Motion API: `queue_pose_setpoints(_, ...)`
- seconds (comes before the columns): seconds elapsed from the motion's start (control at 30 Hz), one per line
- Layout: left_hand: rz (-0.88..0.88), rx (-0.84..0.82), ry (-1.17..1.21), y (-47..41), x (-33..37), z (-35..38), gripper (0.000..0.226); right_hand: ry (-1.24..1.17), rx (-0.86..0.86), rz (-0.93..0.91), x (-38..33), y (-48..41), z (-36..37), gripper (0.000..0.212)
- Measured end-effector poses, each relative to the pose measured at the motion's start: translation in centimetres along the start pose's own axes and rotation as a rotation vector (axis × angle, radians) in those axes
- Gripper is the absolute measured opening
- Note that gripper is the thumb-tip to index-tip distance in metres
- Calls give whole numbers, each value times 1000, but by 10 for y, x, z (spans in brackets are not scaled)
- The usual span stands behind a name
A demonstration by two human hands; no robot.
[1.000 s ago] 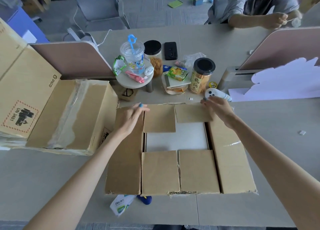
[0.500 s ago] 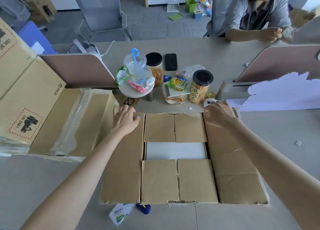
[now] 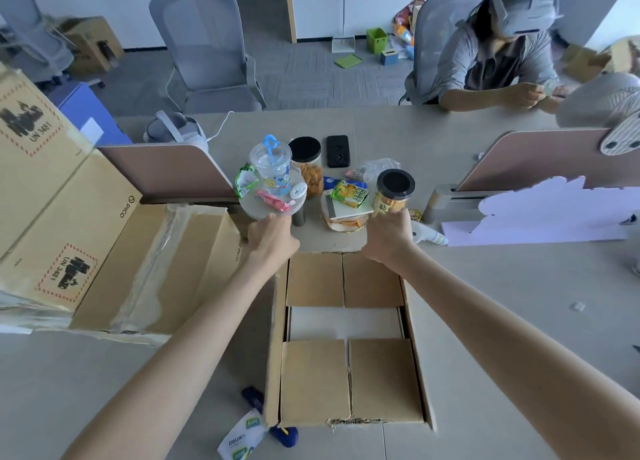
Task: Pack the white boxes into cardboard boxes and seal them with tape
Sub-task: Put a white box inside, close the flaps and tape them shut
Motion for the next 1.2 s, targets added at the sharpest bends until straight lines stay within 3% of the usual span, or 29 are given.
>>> queue_pose_setpoints(0.1, 72, 94, 228, 15, 15, -4, 25, -272, 90, 27, 0, 8, -9, 28)
queue_pose_setpoints(0.2, 128, 139, 276, 37, 27, -1, 24, -523, 130, -4, 0, 18, 1, 39)
queue_pose_setpoints(0.33, 165, 121, 413, 58, 30, 24, 20, -806, 149, -104, -11, 36, 24, 63)
queue_pose_setpoints(0.5, 154, 55, 479, 83, 20, 59, 28, -1020, 158, -219, -29, 61, 48, 74)
queue_pose_setpoints(0.7, 249, 38, 415, 105, 14, 106, 45, -825, 154, -214, -54, 85, 101, 60)
queue_pose_setpoints(0.93, 346, 84, 222, 105, 14, 135, 56, -626, 249, -194, -71, 86, 136, 60)
queue_pose_setpoints(1.07, 330, 113, 109, 106, 12, 143, 56, -581, 373, -152, -72, 91, 135, 53)
queue_pose_setpoints(1.2, 315, 90, 53, 107, 14, 148, 57, -553, 384, -144, -76, 91, 137, 54)
Point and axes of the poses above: each hand's wrist, its own y-axis away from the middle knuckle, its own z-axis out of the palm, x = y × z, the point moved 6 cm from there along -y, towards the middle knuckle, and after that the axes turned 1 degree about y, right-handed, at the moved point
